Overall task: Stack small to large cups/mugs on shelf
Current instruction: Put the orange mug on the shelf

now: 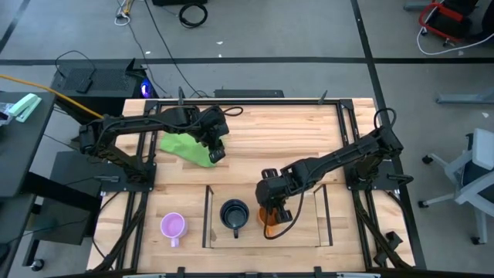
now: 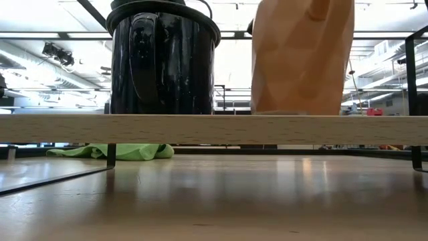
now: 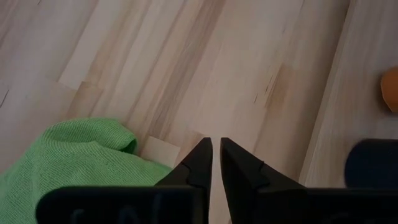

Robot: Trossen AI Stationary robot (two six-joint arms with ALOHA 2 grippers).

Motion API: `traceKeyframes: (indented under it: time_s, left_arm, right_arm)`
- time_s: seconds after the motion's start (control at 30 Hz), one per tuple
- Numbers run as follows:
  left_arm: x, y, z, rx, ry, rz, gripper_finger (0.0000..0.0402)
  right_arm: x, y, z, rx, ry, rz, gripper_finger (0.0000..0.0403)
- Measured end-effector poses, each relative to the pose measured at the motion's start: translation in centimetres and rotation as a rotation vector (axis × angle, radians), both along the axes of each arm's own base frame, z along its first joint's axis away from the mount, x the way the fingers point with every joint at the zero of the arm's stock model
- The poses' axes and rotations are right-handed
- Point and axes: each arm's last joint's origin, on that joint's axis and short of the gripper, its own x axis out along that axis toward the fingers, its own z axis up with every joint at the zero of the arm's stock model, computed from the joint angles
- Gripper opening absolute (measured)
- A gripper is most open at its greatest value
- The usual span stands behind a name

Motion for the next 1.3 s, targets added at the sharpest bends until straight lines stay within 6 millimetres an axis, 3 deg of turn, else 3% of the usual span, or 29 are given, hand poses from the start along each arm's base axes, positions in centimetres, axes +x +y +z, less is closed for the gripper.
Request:
traceKeyframes:
  time_s: [0.73, 1.3]
  left_arm:
    - [0.12, 0.04, 0.04, 0.004, -0.012, 0.0, 0.004]
    - [0.14, 0.04, 0.05, 0.004, -0.014, 0.0, 0.0037]
  right_arm:
    - [0.46, 0.07, -0.9, -0.019, 0.019, -0.01, 0.0015]
    - [0.61, 0.1, -0.99, -0.017, 0.007, -0.017, 0.0056]
